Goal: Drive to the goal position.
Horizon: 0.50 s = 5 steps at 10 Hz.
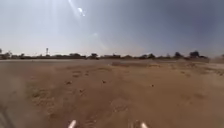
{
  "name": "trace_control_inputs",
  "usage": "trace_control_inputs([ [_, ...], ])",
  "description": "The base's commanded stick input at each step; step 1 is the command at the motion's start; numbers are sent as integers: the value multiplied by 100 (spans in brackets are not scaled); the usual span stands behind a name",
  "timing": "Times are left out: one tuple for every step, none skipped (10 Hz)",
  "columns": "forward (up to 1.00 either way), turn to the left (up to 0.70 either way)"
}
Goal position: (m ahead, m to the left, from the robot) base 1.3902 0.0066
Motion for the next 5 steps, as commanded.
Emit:
trace_control_inputs([
  [50, 0],
  [50, 0],
  [50, 0],
  [50, 0],
  [50, 0],
])
